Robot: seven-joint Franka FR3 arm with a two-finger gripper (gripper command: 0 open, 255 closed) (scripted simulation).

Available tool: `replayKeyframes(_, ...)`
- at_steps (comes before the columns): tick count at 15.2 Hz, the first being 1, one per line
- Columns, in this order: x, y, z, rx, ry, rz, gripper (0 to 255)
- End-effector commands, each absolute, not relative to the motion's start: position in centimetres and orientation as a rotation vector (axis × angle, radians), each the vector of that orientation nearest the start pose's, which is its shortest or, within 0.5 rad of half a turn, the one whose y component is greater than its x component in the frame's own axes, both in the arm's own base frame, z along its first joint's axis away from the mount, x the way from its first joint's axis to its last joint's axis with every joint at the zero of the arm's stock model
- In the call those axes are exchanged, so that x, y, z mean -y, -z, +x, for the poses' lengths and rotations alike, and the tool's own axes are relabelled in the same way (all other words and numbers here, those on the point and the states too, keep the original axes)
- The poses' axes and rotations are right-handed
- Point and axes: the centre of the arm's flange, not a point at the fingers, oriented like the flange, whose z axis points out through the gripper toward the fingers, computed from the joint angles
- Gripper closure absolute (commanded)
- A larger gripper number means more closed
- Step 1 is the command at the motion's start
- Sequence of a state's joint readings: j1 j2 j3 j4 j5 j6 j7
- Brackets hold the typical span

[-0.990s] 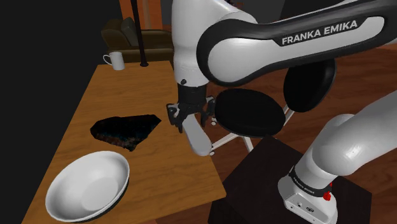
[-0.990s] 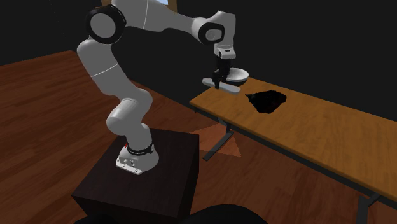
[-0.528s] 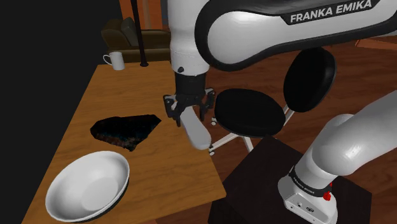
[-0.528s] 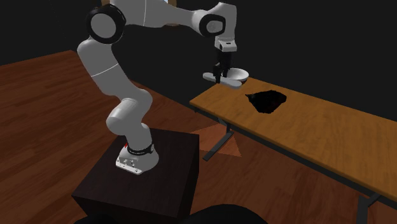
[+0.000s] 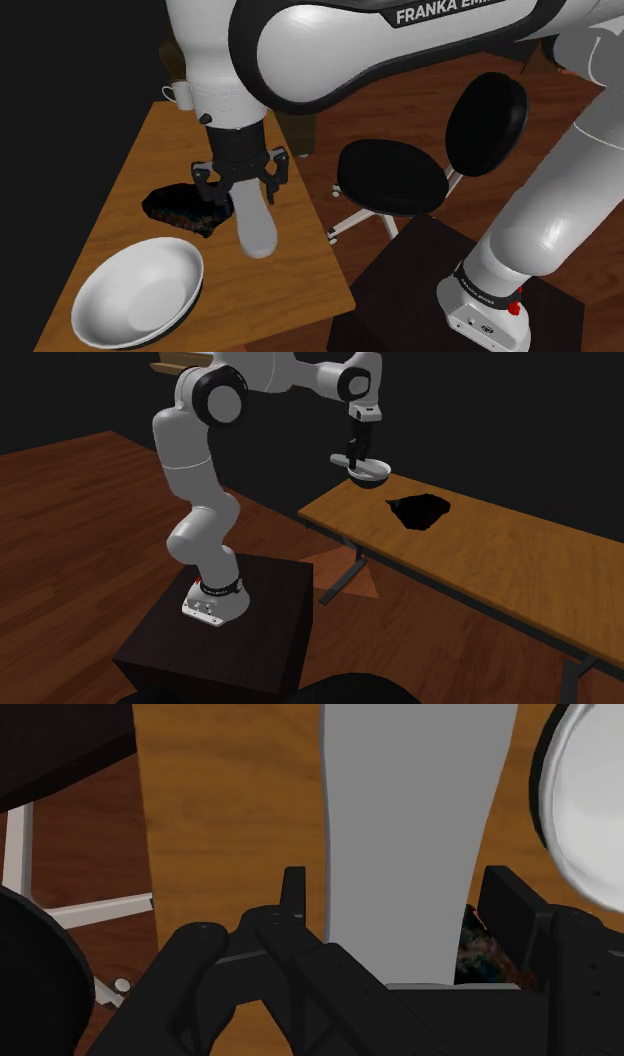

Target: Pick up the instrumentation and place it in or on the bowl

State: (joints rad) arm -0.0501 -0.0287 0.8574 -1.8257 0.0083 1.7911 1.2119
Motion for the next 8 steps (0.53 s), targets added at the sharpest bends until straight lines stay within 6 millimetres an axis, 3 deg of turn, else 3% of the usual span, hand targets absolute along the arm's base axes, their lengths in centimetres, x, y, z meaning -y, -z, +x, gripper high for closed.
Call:
replayKeyframes(1, -43.0, -53.2, 38.7, -0.645, 0.007, -3.094, 255)
replayKeyframes(8, -52.0, -53.4, 41.0, -0.645, 0.007, -3.094, 255)
